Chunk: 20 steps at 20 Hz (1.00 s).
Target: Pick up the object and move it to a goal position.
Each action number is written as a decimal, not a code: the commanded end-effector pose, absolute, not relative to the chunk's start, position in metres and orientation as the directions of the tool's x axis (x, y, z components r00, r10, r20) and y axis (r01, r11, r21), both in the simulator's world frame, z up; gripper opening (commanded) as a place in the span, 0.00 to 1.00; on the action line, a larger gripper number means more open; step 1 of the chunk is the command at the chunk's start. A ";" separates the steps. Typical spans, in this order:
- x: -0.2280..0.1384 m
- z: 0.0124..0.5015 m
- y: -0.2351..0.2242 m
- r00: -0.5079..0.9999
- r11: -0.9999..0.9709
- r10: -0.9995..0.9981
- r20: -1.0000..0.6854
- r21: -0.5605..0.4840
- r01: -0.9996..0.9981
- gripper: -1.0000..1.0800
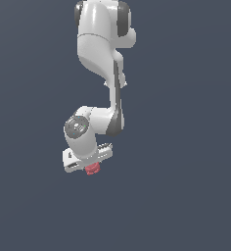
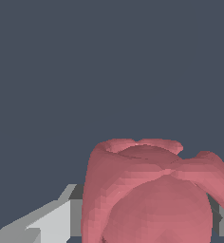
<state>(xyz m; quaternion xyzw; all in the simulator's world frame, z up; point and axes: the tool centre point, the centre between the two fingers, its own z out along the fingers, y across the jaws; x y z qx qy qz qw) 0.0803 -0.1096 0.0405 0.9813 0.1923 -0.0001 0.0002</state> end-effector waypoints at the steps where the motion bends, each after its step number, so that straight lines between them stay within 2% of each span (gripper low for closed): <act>1: 0.080 0.044 -0.107 0.929 -0.929 0.371 0.002 0.002 0.371 0.00; 10: 0.075 0.073 -0.085 0.955 -0.955 0.297 0.016 0.016 0.297 0.00; 20: 0.070 0.130 -0.039 0.988 -0.989 0.144 0.047 0.039 0.143 0.00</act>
